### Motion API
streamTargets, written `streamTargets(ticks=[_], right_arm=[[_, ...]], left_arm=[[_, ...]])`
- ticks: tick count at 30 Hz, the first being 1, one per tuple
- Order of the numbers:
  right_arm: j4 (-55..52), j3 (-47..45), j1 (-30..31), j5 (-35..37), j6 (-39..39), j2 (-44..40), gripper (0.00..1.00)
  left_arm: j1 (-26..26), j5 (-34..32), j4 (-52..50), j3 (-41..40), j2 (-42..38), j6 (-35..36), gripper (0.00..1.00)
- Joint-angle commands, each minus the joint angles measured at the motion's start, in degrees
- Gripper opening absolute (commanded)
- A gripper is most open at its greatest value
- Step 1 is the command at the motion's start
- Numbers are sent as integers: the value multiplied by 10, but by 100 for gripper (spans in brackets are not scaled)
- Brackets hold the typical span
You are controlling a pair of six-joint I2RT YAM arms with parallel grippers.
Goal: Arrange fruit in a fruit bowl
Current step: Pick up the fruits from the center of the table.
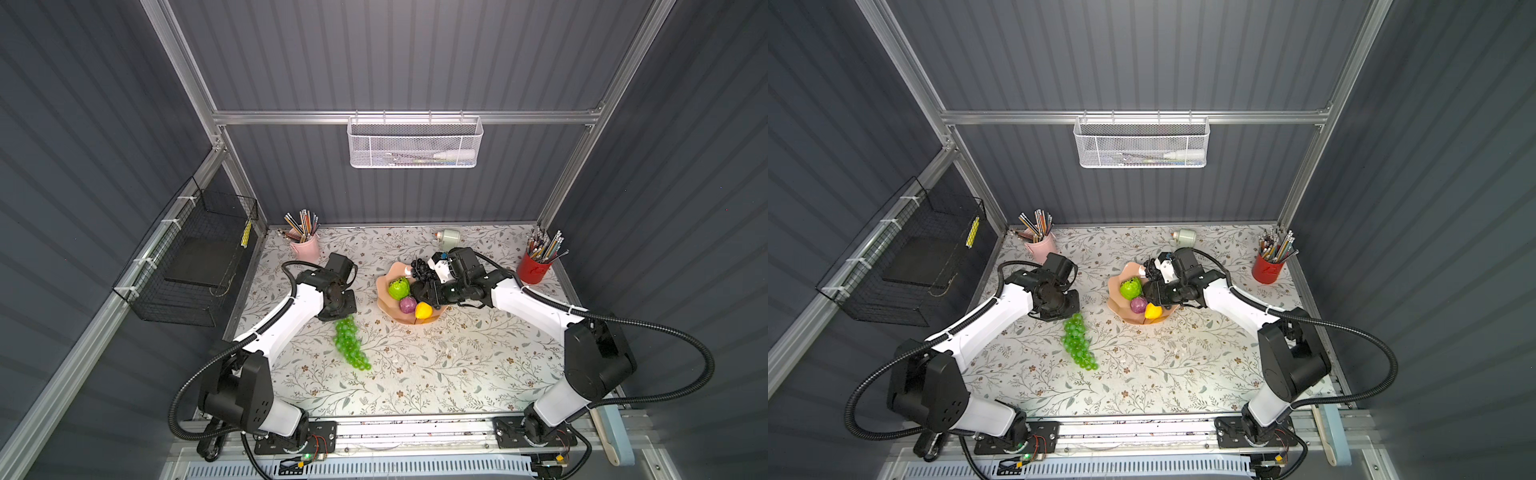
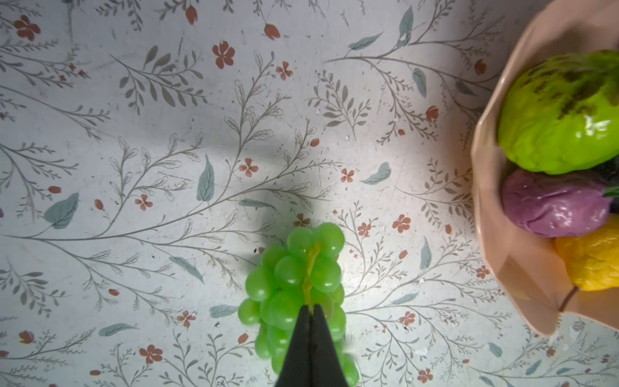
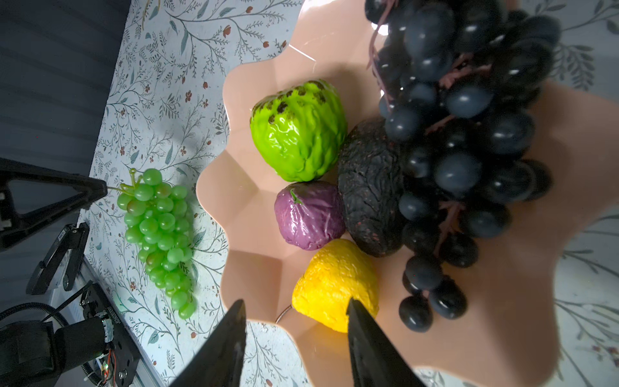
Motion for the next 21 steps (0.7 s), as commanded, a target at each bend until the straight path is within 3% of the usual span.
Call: streamTargets(ticks=[1, 10, 15, 21], right_arm=[[-10, 9, 3, 9, -9, -29, 50], [10, -12, 2, 40, -4, -80, 50], [15, -16, -17, 49, -5, -106, 50], [53, -40, -70, 2, 22, -131, 48]], left_arm=[[-3, 8, -25, 28, -27, -2, 0], [-30, 107, -25, 129, -42, 6, 0], [-66, 105, -66, 251, -10, 10, 0], [-93, 125, -75, 352, 57, 26, 0]])
